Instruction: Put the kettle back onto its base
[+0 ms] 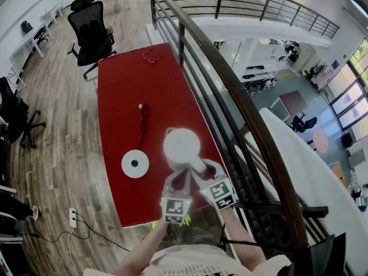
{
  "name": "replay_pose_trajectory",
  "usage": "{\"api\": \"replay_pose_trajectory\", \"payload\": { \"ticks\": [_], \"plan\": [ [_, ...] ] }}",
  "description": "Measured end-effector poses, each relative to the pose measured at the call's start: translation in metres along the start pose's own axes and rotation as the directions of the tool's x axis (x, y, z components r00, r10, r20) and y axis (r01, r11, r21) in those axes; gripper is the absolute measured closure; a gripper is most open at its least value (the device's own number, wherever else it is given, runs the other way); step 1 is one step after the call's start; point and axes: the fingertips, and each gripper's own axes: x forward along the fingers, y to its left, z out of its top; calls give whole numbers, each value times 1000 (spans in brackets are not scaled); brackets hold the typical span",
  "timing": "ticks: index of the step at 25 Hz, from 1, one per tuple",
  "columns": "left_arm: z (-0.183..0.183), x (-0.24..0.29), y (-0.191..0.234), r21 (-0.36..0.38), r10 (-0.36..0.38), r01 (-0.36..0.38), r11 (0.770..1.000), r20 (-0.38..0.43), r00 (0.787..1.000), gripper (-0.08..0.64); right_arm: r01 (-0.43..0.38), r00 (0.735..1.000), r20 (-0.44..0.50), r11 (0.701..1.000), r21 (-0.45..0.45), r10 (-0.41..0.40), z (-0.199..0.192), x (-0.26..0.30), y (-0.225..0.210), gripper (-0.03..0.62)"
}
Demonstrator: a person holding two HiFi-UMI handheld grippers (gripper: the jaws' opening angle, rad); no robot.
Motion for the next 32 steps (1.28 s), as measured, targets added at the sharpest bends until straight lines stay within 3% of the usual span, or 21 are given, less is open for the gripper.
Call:
{"api": "replay_pose_trajectory", "payload": {
  "ticks": [6,14,20,32],
  "plan": [
    [-1,4,8,-10,9,-9,1000,-2,1000,554,-1,1000,25,999,33,0,2,5,-1,437],
    [5,3,1,30,2,-2,1000,6,1000,554,15,1000,15,998,54,-16,0,1,-5,439],
    [7,4,1,35,7,-8,999,11,1000,554,14,998,64,997,78,-19,11,-1,-9,440],
    [22,1,4,50,26,-28,998,40,999,552,0,994,107,998,56,-6,38,-8,-13,446]
  ]
}}
